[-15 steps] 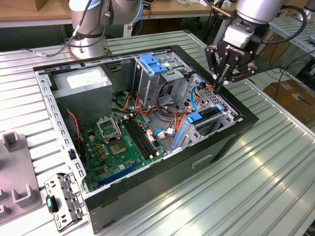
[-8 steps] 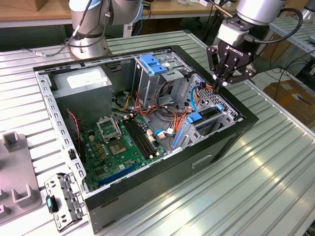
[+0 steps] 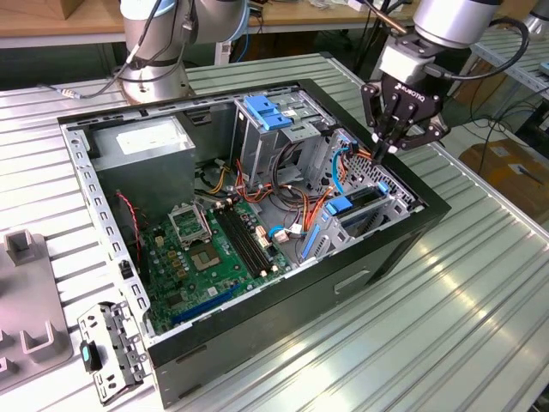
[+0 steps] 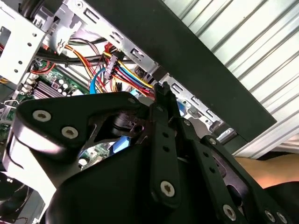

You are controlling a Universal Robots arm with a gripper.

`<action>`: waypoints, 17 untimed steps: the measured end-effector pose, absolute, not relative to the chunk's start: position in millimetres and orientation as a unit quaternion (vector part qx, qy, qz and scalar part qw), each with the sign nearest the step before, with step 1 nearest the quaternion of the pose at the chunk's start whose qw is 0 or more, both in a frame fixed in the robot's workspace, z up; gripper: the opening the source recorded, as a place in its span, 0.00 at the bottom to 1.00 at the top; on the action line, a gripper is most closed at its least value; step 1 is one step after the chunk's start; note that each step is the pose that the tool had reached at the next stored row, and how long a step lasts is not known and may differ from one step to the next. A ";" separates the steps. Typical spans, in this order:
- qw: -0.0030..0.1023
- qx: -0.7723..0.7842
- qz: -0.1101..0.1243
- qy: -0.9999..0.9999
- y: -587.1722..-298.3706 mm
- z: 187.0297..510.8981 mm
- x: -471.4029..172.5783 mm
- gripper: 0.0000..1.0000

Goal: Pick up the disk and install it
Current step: 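Insert the first disk wire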

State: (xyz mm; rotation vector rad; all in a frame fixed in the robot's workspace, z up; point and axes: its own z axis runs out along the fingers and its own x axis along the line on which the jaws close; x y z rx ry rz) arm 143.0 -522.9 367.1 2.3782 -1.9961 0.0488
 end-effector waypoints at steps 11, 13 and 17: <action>0.014 0.765 0.020 -0.644 -523.2 366.6 125.3 0.16; 0.014 0.765 0.020 -0.644 -523.2 366.6 125.3 0.16; 0.014 0.765 0.020 -0.644 -523.2 366.6 125.3 0.16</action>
